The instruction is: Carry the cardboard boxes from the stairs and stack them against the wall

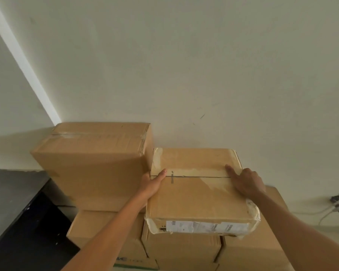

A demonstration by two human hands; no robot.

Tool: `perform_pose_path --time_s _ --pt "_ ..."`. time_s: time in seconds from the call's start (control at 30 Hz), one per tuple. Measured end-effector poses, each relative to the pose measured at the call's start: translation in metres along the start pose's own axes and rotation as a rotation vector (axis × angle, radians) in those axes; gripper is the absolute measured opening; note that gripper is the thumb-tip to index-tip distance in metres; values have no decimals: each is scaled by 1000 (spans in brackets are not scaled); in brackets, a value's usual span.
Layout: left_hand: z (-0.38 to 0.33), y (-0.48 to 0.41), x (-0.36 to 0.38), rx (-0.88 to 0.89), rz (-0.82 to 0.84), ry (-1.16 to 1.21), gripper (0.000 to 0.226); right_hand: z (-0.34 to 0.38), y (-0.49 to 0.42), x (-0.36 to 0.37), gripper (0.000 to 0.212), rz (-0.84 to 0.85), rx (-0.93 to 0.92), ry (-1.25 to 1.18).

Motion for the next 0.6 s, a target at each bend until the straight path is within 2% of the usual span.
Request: perform_pose_path --time_s 0.07,0.13,0.17,0.27,0.37,0.43,0.6 --pt "-3 -34 6 6 0 -23 119 6 -21 5 83 5 31 15" --pt "-5 -57 13 3 3 -50 123 9 -35 10 83 20 55 35" --pt "-7 -65 15 -4 0 -60 117 11 -42 14 82 21 58 39" --pt "-18 -81 24 10 -42 -93 72 16 -63 29 80 36 58 48" --pt "-21 -100 34 -27 -68 -125 55 20 -83 43 80 70 73 30" --pt "-22 -112 38 -23 -85 -150 55 22 -94 49 80 86 78 30" --pt "-21 -142 47 -19 -152 -238 76 24 -113 67 78 145 81 29"
Point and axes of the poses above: each hand's wrist, its own y-axis away from the middle knuckle, its own x-axis out of the palm, z = x × y, the point moved 2 cm from there along -y, towards the middle knuckle, and after that the axes turned 6 degrees about -z, right-handed, at the moved point
